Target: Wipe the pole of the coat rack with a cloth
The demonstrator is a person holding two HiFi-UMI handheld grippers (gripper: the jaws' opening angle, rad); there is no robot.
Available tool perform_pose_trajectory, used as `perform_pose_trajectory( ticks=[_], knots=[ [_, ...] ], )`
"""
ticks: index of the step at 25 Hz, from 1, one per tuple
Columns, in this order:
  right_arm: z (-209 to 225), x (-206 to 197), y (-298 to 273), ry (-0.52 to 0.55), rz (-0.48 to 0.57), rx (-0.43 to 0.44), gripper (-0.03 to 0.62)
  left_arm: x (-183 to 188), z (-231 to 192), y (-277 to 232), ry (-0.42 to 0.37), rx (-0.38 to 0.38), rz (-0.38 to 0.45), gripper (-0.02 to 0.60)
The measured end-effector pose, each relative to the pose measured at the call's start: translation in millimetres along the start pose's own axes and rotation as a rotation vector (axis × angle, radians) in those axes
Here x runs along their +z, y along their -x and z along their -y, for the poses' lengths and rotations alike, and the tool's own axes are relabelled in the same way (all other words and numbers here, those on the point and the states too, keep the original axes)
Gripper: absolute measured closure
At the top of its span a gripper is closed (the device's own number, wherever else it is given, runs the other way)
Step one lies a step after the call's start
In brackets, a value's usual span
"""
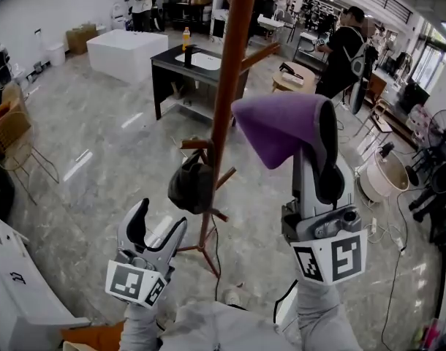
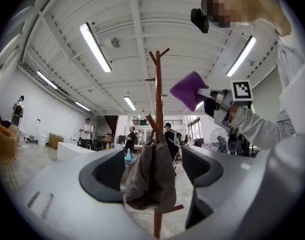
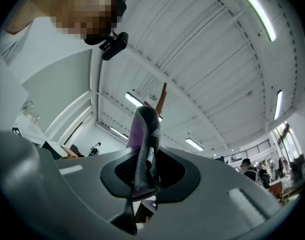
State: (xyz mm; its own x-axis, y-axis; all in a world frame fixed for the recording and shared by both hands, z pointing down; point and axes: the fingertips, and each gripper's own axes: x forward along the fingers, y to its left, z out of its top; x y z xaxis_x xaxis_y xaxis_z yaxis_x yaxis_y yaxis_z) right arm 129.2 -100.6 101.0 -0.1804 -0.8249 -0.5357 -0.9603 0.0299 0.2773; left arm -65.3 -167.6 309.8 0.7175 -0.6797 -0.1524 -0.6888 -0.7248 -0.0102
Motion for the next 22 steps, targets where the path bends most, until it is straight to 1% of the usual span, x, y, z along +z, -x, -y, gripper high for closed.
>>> perform_pose_trajectory(
  ticks=[5,7,10,13,16,19,22],
  knots=[
    [5,20,-42,0.036,0.075,0.096,0.543,-1,2,-4,0.004,0.066,0.005,0.198],
    [4,19,-57,0.048,0.09,0.124,0.543,-1,-1,-3,0.001,0.1,0.008,0.198],
    [0,9,-78,0.045,0.085,0.158,0.543,-2,-10,0,-0.004,0.144,0.006,0.198],
    [-4,-6,-96,0.053,0.063,0.172,0.543,-3,-17,2,-0.007,0.182,0.003,0.198],
    [-8,-21,-108,0.094,0.04,0.168,0.543,-4,-24,4,-0.01,0.208,-0.002,0.198],
    [-15,-33,-111,0.133,0.021,0.164,0.543,-5,-32,7,-0.011,0.226,-0.006,0.198],
    [-21,-46,-111,0.147,-0.003,0.172,0.543,-8,-36,8,-0.006,0.234,-0.011,0.198]
  ],
)
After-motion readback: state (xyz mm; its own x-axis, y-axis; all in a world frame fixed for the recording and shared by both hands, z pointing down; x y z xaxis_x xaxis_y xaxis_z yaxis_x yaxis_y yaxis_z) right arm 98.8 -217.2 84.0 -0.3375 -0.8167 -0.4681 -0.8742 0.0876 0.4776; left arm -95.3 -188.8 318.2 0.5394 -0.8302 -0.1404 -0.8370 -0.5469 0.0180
